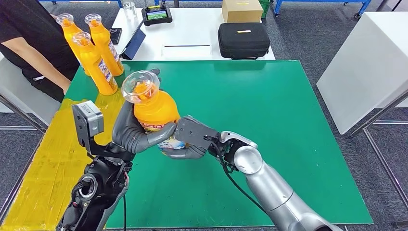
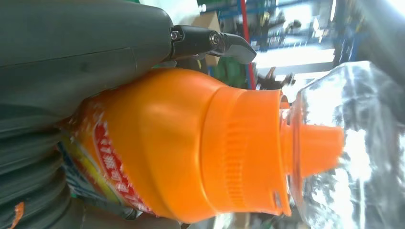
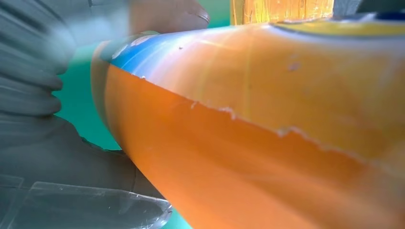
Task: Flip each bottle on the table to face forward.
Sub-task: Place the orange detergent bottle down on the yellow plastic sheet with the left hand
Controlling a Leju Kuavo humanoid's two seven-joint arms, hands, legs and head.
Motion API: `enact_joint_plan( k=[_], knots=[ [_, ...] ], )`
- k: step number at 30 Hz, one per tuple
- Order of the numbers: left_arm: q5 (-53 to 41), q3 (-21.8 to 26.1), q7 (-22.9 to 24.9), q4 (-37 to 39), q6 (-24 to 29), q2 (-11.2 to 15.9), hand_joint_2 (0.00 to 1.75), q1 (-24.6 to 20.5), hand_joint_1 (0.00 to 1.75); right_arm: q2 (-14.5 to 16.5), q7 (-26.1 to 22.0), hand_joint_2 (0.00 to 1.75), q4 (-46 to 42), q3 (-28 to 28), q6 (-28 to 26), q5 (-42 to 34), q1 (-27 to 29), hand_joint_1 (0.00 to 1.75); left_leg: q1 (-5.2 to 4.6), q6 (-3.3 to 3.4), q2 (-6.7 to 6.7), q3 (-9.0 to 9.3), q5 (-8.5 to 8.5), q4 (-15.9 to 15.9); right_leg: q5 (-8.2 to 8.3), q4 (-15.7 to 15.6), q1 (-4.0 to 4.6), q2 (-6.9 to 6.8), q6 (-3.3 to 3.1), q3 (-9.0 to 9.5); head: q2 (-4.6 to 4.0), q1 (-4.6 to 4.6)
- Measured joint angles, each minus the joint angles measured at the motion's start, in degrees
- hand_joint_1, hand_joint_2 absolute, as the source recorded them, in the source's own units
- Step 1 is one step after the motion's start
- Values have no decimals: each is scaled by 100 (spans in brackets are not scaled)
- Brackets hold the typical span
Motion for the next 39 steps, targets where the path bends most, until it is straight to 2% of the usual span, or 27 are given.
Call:
enact_joint_plan(
  k=[1,2,5,6,12,33,34,35,38,39],
  knots=[
    [-21,2,42,25,-107,21,175,-34,2,-17,-19,175,-8,-8,3,10,23,175,0,0,0,0,0,0,0,0,0,0,0,0,0,-1],
    [-31,3,68,48,-182,40,175,-62,17,-32,-33,175,-15,-13,5,16,40,175,0,0,1,0,0,0,0,1,0,0,0,0,0,0],
    [-39,2,97,100,-288,73,175,-109,144,-54,-43,175,-24,-18,8,20,69,175,0,0,2,-1,0,0,0,1,0,0,0,-2,0,-1],
    [-48,1,104,112,-326,78,175,-117,173,-58,-43,175,-24,-19,8,21,72,175,0,0,1,-1,0,0,0,1,0,0,0,-2,0,0],
    [-131,7,130,142,-573,87,175,-139,175,-98,-58,175,-63,-25,8,35,124,175,0,0,0,-4,0,0,0,1,0,0,0,-3,0,0],
    [-139,47,106,144,-718,132,175,-56,175,-145,-58,175,-168,-22,8,147,269,175,0,0,-1,-5,0,0,0,1,0,0,0,-4,0,0],
    [-139,47,105,144,-720,134,175,-55,175,-145,-58,175,-168,-22,8,153,270,171,0,0,-1,-5,0,0,0,1,0,0,0,-4,0,1],
    [-139,46,103,144,-722,137,175,-55,175,-145,-60,175,-168,-22,8,163,270,127,0,0,-1,-5,0,0,0,1,0,0,0,-4,0,0],
    [-143,46,87,144,-730,156,175,-53,175,-147,-63,44,-168,-24,3,216,272,0,0,0,-1,-5,0,0,0,1,0,0,0,-4,0,0],
    [-148,46,82,145,-731,162,175,-48,175,-147,-63,0,-168,-24,3,234,271,0,0,0,-1,-5,0,0,0,1,0,0,0,-4,0,0]
  ],
)
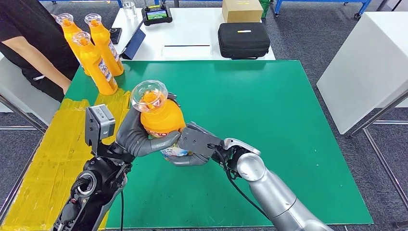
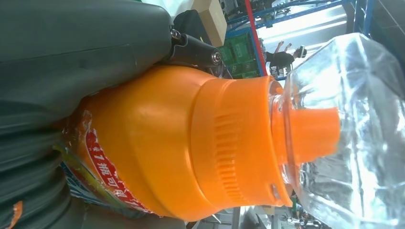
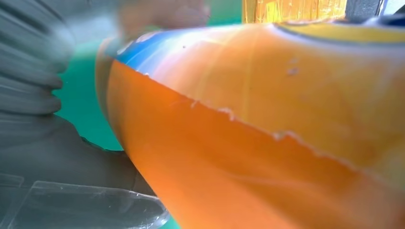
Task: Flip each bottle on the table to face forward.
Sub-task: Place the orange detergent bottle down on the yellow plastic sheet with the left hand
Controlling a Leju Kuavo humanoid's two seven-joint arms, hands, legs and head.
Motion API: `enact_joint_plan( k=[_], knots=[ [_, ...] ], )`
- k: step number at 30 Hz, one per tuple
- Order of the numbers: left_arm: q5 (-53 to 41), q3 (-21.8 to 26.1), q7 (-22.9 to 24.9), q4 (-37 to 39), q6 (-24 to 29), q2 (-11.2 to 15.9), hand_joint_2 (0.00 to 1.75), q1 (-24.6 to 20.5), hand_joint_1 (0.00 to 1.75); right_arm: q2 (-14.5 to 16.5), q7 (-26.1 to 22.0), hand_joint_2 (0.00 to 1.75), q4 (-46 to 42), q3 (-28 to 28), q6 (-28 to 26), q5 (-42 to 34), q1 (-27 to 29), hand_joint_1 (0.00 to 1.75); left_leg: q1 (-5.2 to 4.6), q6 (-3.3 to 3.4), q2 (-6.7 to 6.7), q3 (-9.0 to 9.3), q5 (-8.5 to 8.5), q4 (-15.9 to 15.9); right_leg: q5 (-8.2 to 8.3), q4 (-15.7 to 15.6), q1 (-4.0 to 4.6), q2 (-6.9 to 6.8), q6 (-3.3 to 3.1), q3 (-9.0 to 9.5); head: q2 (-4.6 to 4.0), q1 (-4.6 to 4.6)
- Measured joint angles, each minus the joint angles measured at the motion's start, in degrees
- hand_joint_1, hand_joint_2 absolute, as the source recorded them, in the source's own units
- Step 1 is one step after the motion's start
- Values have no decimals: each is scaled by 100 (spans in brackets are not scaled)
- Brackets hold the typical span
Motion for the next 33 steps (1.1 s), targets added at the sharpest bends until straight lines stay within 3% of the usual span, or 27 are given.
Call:
enact_joint_plan(
  k=[17,27,33],
  knots=[
    [-283,-14,-16,22,148,8,175,38,175,-39,3,0,2,-25,105,-68,-19,0,0,0,0,0,0,0,0,0,0,0,0,0,0,0],
    [-2142,-15,-53,-286,799,-1,175,266,175,-267,-169,0,-105,-144,177,206,134,0,-1,0,0,-1,0,0,0,-1,0,0,0,-3,0,-1],
    [-3269,489,-141,-536,1206,-2,175,675,175,-616,-486,0,-489,-545,74,633,626,0,-1,0,-1,-2,-1,0,0,-2,0,0,0,-4,0,-1]
  ],
)
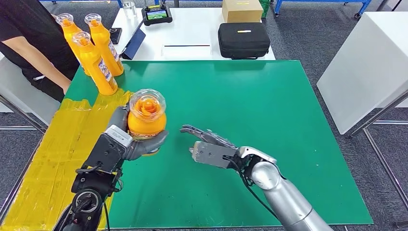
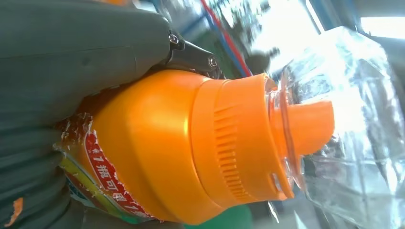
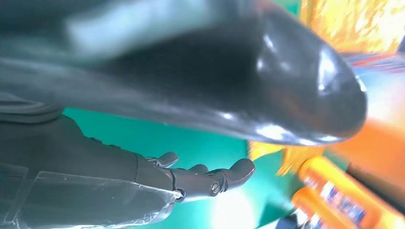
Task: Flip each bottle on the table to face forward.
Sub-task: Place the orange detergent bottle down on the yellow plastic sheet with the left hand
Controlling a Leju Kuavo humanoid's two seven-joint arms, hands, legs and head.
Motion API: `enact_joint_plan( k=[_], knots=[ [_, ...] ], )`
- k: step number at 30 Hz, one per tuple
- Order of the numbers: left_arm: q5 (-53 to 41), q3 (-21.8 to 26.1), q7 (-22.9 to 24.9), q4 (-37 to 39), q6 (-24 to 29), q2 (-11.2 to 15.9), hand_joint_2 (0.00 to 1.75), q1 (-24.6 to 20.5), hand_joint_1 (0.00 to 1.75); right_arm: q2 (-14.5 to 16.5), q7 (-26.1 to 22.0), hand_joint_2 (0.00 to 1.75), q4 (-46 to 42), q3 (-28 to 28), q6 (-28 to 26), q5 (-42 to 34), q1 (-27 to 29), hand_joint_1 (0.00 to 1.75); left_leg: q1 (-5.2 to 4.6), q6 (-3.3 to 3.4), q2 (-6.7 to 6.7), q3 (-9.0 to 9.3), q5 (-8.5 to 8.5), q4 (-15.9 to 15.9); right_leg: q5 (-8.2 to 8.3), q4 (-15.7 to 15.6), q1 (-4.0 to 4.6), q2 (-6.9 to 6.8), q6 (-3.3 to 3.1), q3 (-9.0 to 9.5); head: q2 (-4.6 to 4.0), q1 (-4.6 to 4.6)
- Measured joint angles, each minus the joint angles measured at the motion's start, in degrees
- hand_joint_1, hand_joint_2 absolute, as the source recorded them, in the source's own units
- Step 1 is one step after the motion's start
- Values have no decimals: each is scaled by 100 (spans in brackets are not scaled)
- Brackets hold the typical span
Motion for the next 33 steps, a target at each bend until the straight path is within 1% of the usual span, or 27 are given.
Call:
enact_joint_plan(
  k=[3,6,15,17,19,21,24,27,30,33],
  knots=[
    [-298,396,-91,-71,69,4,175,210,175,-179,-66,0,-376,-321,-10,145,348,0,0,0,2,-3,-1,0,0,0,0,0,0,-3,0,0],
    [-336,620,-135,-100,70,5,175,314,175,-276,-73,0,-623,-513,17,190,530,0,0,0,2,-3,0,0,0,0,0,0,0,-4,0,1],
    [-368,792,-155,-125,70,2,175,395,175,-356,-73,0,-867,-647,27,207,669,0,0,0,2,-2,1,0,0,0,0,0,0,-3,0,-1],
    [-505,803,-117,-136,117,2,175,403,175,-367,-87,0,-901,-671,12,225,693,0,0,0,2,-2,0,0,0,0,0,0,0,-3,0,-1],
    [-950,847,-28,-147,249,18,175,448,175,-386,-128,0,-1021,-762,-37,251,800,0,0,0,1,-3,0,0,0,0,0,0,0,-3,0,0],
    [-1668,976,74,-151,408,71,175,552,175,-430,-205,0,-1292,-949,-77,232,1028,0,0,-1,-1,-6,-1,0,-1,0,0,0,0,-6,0,0],
    [-2957,1218,210,-126,545,232,175,735,175,-526,-334,0,-1745,-1296,-42,120,1398,0,0,-1,1,-12,-4,0,-2,-1,0,0,0,-13,0,-1],
    [-4265,1315,321,50,594,440,175,866,175,-621,-441,0,-2107,-1589,57,-20,1684,0,0,-1,0,-12,-5,0,-3,-2,0,0,0,-14,0,1],
    [-5164,1194,409,428,602,689,175,896,175,-699,-520,0,-2327,-1740,130,-183,1844,0,-1,-1,2,-10,-4,-1,-3,-3,0,1,-1,-13,0,1],
    [-5552,875,512,910,644,925,175,874,175,-775,-526,0,-2368,-1777,139,-343,1898,0,-1,-2,4,-6,-3,-1,-1,-3,0,1,-1,-11,0,-1]
  ],
)
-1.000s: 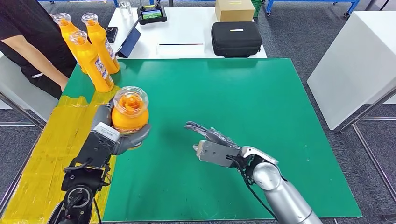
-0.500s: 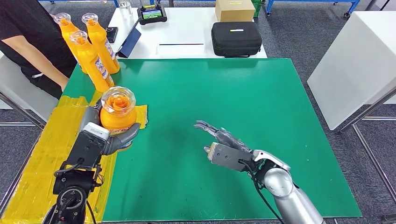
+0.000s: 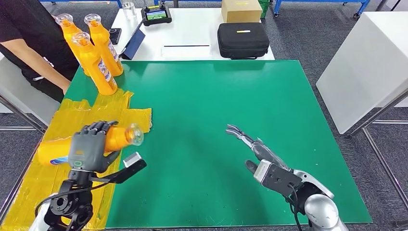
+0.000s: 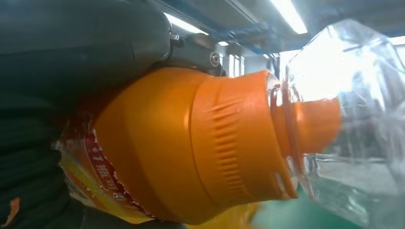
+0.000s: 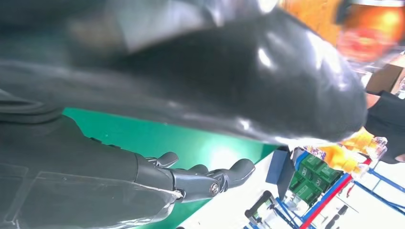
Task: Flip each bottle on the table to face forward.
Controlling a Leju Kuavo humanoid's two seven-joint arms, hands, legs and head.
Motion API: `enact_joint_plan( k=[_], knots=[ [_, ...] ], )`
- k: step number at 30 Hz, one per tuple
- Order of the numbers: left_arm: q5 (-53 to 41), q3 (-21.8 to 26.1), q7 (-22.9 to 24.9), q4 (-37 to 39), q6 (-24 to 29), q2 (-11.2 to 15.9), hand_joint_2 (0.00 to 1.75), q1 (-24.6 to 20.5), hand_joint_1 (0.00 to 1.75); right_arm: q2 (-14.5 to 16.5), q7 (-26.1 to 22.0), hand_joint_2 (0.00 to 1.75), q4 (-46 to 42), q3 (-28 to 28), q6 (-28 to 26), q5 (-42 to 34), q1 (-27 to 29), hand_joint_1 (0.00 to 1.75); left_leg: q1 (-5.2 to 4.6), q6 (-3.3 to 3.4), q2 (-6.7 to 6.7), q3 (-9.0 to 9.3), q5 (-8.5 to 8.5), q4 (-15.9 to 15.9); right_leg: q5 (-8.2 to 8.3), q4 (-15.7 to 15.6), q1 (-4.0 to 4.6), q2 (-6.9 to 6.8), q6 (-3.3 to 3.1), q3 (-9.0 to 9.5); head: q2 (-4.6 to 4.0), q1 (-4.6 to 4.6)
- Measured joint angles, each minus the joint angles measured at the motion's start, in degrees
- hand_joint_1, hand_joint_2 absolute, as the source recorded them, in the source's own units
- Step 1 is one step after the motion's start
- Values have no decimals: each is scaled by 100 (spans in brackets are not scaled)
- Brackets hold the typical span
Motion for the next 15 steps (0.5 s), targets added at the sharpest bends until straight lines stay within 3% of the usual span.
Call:
enact_joint_plan(
  k=[7,15],
  knots=[
    [-35,-481,194,579,138,291,175,-70,175,-135,7,0,2,-31,-31,-123,95,0,1,0,-1,-3,1,0,0,1,0,-1,0,-1,0,0],
    [-23,-668,271,777,81,436,175,-79,175,-204,-6,0,64,-48,-24,-186,109,0,1,0,-3,-8,1,0,-1,1,0,-1,1,-4,0,1]
  ],
)
